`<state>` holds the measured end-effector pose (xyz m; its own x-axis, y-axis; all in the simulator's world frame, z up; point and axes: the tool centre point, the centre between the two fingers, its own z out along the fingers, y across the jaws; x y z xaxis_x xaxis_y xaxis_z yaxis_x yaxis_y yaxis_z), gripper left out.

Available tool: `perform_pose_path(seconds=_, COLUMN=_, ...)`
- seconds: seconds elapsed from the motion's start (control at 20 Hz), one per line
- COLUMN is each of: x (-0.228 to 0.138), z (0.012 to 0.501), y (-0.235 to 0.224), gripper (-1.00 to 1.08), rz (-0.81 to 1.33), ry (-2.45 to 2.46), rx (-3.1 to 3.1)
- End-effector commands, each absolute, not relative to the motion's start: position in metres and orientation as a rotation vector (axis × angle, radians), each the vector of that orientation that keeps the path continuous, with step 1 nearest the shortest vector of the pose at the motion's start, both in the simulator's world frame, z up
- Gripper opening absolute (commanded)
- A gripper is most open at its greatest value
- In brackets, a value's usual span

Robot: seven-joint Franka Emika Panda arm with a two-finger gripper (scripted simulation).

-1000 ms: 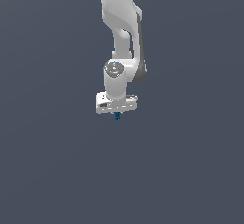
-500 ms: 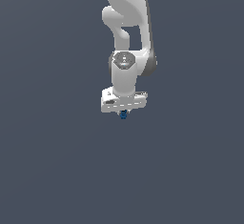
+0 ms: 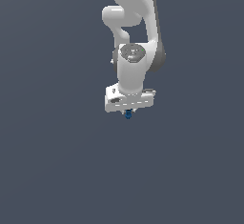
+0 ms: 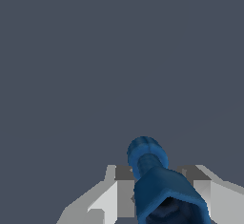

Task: Pick up the object and move it to a goal position.

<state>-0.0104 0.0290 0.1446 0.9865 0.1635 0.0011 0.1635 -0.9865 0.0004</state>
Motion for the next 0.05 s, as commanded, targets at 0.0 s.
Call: perform_pose_path(seconds=0.0, x=-0.0091, z=0.1467, y=0.0300, gripper=-1.00, rz=0.000, ry=0.257, rx=3.131)
